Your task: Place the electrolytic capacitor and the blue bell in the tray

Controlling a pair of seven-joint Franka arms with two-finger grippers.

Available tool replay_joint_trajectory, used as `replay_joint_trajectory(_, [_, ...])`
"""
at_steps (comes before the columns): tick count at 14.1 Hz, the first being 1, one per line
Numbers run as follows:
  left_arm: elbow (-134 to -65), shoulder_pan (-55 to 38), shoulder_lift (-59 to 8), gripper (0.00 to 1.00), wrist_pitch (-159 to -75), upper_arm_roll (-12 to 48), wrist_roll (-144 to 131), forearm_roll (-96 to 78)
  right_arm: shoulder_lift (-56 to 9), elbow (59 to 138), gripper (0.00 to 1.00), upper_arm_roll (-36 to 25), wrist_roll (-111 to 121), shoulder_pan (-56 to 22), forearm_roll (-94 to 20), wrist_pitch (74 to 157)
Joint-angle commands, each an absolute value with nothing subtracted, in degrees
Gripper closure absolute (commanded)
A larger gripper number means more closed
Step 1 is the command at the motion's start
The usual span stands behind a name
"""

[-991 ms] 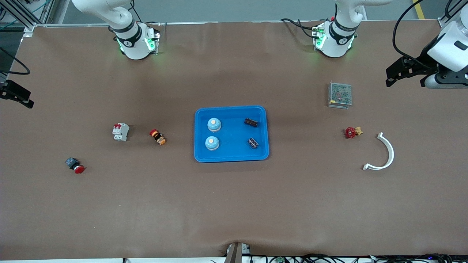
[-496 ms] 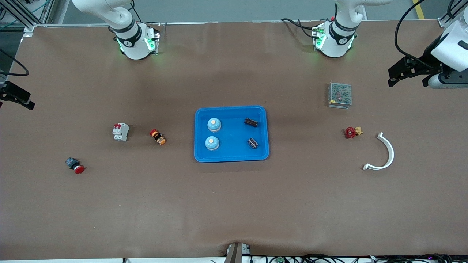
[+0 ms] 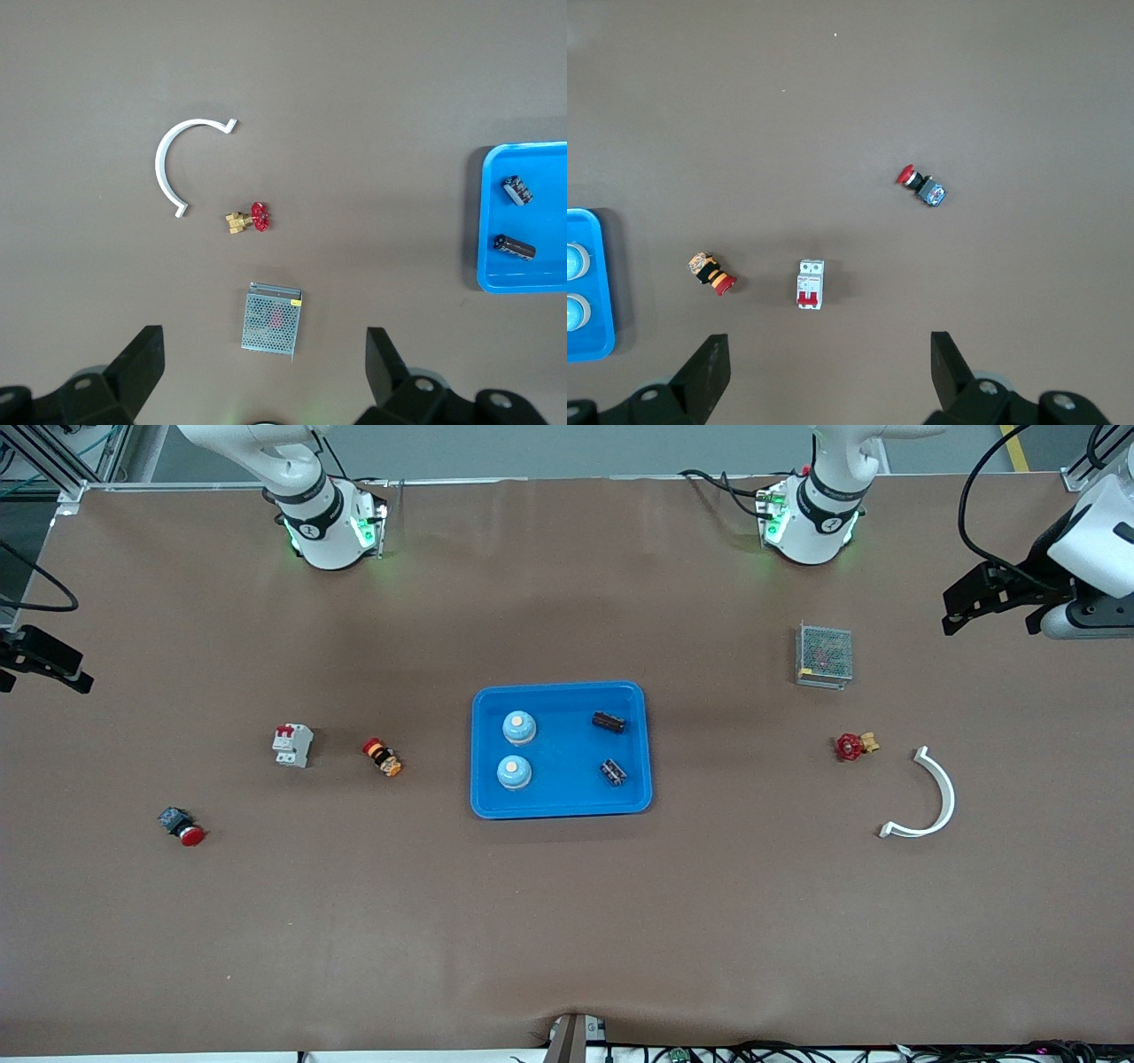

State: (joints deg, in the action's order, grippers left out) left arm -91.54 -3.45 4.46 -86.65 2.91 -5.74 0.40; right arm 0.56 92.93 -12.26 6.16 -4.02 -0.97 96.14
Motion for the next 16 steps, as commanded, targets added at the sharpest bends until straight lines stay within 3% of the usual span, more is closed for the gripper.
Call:
replay_joint_trajectory(1, [-90.97,-3.08,5.27,0.0,-85.52,2.99,-4.84,-0.09,-0.35,91.32,0.0,-8.44,6.42,-0.44,-1.76,95.71])
replay_joint_trajectory(16, [-89.92,-2.99,4.92,0.0,-85.52,2.11,-5.71,0.09,-0.53,90.97,0.0,-8.0,6.42,0.09,-1.85,95.71])
